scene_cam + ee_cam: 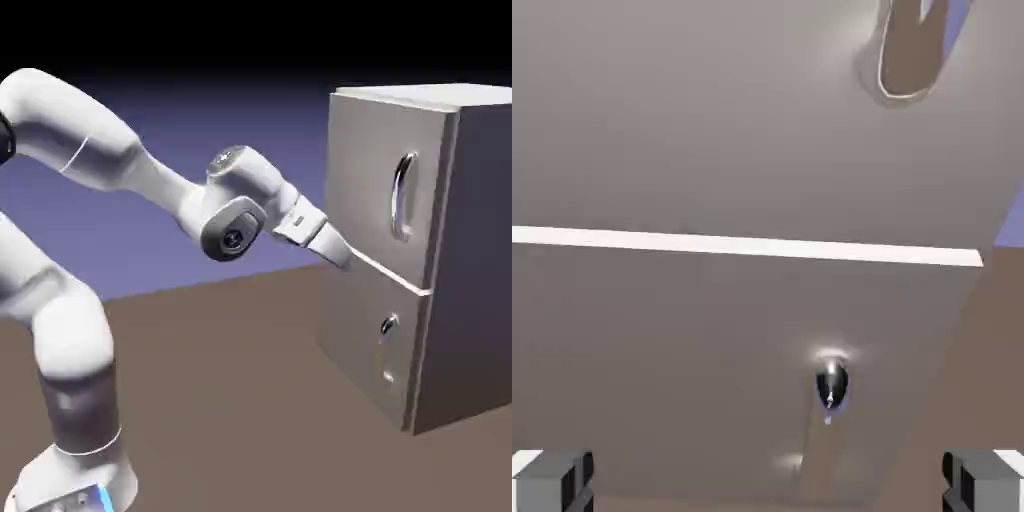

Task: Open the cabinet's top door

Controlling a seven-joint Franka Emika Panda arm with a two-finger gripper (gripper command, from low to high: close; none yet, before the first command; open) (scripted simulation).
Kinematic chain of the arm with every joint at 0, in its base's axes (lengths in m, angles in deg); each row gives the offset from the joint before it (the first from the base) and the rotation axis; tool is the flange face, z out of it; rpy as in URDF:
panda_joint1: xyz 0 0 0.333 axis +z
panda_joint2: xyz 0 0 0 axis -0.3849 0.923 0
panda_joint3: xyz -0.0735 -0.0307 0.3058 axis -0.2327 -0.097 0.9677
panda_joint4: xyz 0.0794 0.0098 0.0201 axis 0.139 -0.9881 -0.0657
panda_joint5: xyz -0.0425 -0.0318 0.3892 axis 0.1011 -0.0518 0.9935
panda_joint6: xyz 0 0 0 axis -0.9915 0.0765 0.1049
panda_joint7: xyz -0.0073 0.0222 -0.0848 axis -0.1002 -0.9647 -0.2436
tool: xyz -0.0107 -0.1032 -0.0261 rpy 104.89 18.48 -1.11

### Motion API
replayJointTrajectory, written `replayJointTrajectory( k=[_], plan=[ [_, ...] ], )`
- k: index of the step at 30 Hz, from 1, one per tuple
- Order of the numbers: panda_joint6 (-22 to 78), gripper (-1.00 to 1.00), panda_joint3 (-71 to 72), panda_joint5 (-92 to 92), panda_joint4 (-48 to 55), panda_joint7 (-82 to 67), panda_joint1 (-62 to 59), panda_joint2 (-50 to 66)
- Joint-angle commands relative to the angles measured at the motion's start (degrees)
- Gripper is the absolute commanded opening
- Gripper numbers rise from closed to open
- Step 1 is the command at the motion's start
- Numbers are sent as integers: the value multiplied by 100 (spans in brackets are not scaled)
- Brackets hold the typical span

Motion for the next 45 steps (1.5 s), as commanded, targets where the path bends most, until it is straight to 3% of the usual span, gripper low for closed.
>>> replayJointTrajectory(
  k=[1, 45],
  plan=[
    [28, 0, -91, -250, 31, 188, 89, -32],
    [1270, 0, -4084, -11213, 1394, 8458, 3983, -1430]
  ],
)
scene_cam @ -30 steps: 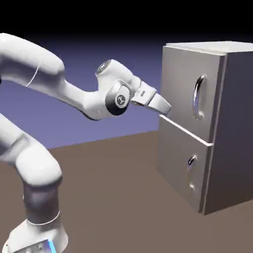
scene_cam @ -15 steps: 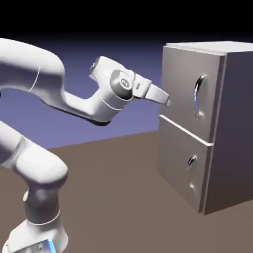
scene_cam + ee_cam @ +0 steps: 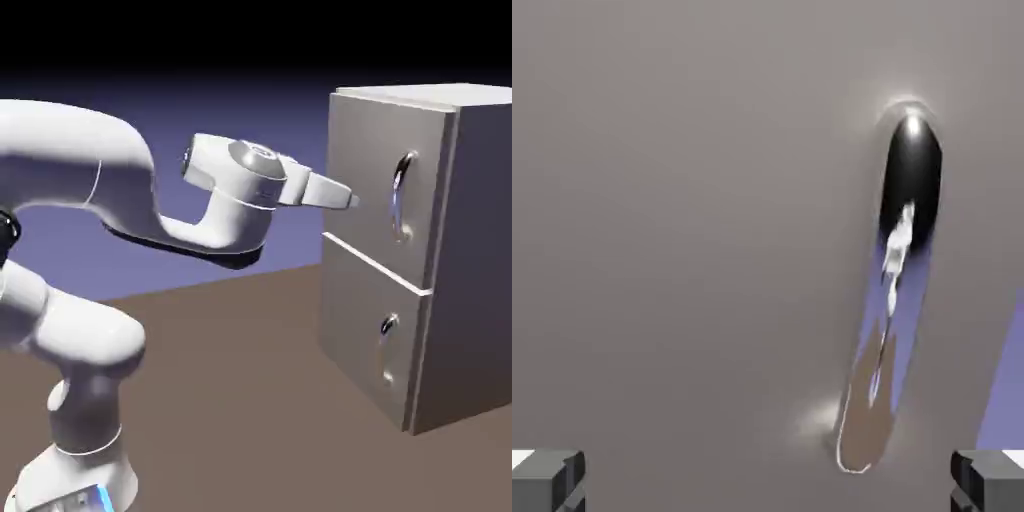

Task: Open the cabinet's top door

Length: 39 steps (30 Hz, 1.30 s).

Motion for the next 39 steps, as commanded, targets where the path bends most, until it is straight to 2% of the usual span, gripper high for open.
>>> replayJointTrajectory(
  k=[1, 18, 26, 27, 39],
  plan=[
    [28, 0, -91, -250, 31, 188, 89, -32],
    [508, 0, -1634, -4486, 558, 3383, 1593, -572],
    [617, 0, -2408, -4849, 1388, 3670, 2697, -176],
    [617, -100, -2408, -4849, 1388, 3670, 2697, -176],
    [1962, -100, -205, -3190, -186, 3669, 541, 130]
  ],
)
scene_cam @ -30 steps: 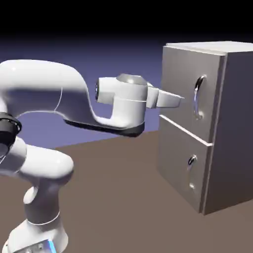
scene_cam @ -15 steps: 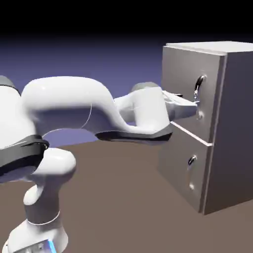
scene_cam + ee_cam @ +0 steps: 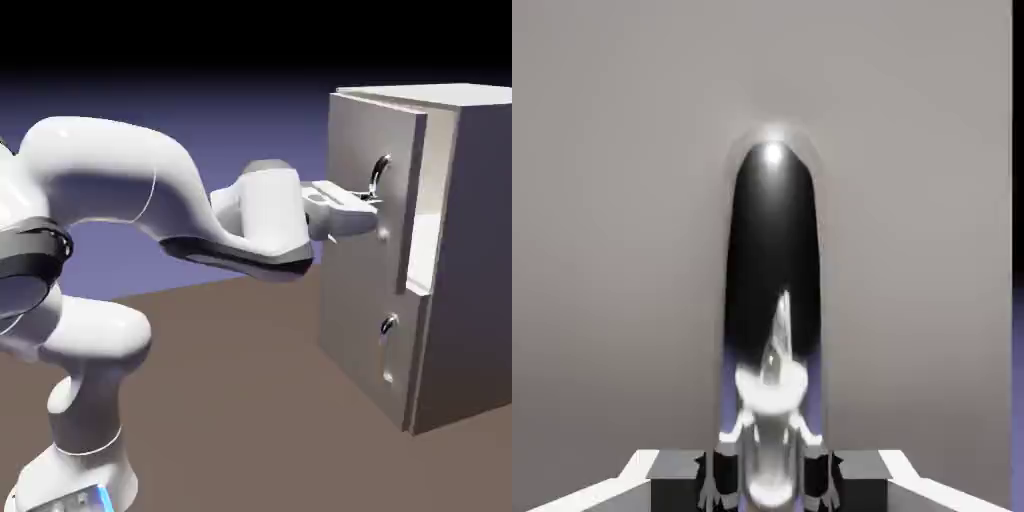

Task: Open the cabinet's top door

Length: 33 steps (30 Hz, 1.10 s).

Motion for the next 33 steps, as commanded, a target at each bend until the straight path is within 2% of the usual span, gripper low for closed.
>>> replayJointTrajectory(
  k=[1, 9, 18, 25, 33],
  plan=[
    [94, -100, 208, 165, -102, 0, -169, 9],
    [736, -100, 1869, 1549, -764, -58, -1340, -48],
    [1028, -100, 3737, 3079, -1117, -66, -2580, -139],
    [626, -100, 5174, 4020, -1173, 16, -3871, -293],
    [1954, -100, 6411, 5998, -1227, -616, -3672, -481]
  ],
)
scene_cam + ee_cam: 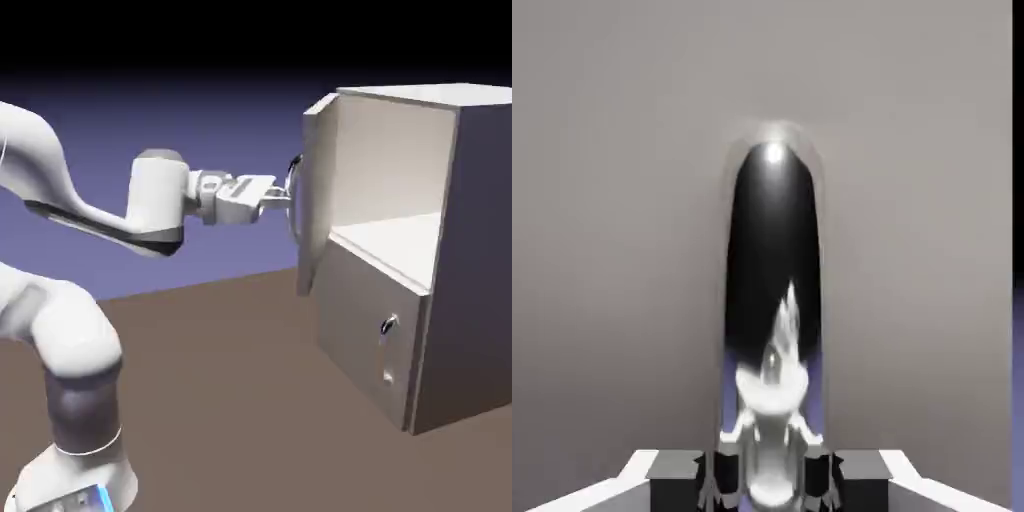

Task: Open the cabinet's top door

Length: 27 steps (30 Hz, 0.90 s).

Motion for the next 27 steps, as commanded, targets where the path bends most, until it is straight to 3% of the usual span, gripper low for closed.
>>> replayJointTrajectory(
  k=[1, 12, 27],
  plan=[
    [227, -100, 176, 260, 39, -58, 38, 26],
    [2948, -100, 2282, 2462, 1303, -136, -210, 1098],
    [6059, -100, 5369, 3340, 3734, 570, -2440, 3197]
  ],
)
